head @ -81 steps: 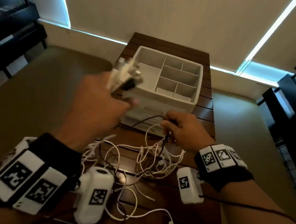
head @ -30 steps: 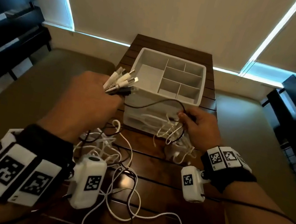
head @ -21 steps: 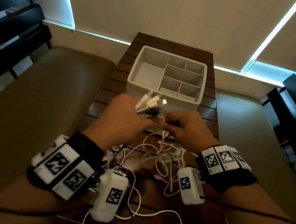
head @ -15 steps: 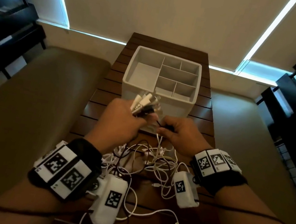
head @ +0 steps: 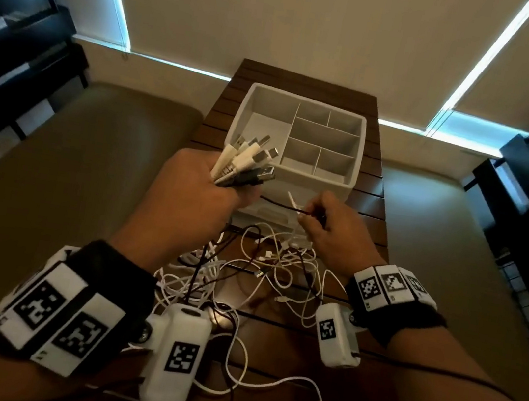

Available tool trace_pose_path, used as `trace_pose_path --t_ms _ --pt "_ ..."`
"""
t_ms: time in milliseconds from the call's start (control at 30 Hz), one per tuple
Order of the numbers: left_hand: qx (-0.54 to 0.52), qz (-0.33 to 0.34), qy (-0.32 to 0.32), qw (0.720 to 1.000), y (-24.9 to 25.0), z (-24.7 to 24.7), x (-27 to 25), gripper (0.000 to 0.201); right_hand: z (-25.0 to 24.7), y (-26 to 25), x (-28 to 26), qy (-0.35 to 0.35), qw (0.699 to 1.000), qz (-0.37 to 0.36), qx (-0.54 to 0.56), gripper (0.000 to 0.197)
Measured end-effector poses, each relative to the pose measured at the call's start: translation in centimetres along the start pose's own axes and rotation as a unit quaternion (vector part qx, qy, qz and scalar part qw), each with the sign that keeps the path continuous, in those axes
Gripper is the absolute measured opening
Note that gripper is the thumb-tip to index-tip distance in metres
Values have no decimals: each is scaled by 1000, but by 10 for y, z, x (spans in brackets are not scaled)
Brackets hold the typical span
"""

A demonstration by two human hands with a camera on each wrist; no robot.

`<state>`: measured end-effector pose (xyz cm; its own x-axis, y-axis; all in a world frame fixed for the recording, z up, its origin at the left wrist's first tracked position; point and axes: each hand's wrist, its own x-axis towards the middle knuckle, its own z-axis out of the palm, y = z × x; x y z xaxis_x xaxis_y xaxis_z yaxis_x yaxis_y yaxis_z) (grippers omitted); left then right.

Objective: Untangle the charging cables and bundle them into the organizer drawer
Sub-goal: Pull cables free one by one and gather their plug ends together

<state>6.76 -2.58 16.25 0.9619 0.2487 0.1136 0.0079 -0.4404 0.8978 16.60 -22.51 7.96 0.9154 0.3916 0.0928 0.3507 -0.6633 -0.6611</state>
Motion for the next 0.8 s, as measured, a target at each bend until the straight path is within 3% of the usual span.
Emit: trace_pose_path --t_ms 200,367,500,700,800 --pt "-10 -25 -17 999 -1 2 1 9 0 14 -6 -38 999 27 -12 10" --pt "-10 -24 -40 999 -3 8 3 7 6 -6 -16 -108 993 -28 23 40" --pt "-1 -15 -58 998 3 8 3 12 26 -14 -12 -123 991 -58 9 9" --pt "68 4 -42 997 9 -10 4 16 16 -13 -5 -127 992 -1 29 19" --pt "100 3 -51 994 13 -18 6 8 6 -9 -3 -40 996 19 72 12"
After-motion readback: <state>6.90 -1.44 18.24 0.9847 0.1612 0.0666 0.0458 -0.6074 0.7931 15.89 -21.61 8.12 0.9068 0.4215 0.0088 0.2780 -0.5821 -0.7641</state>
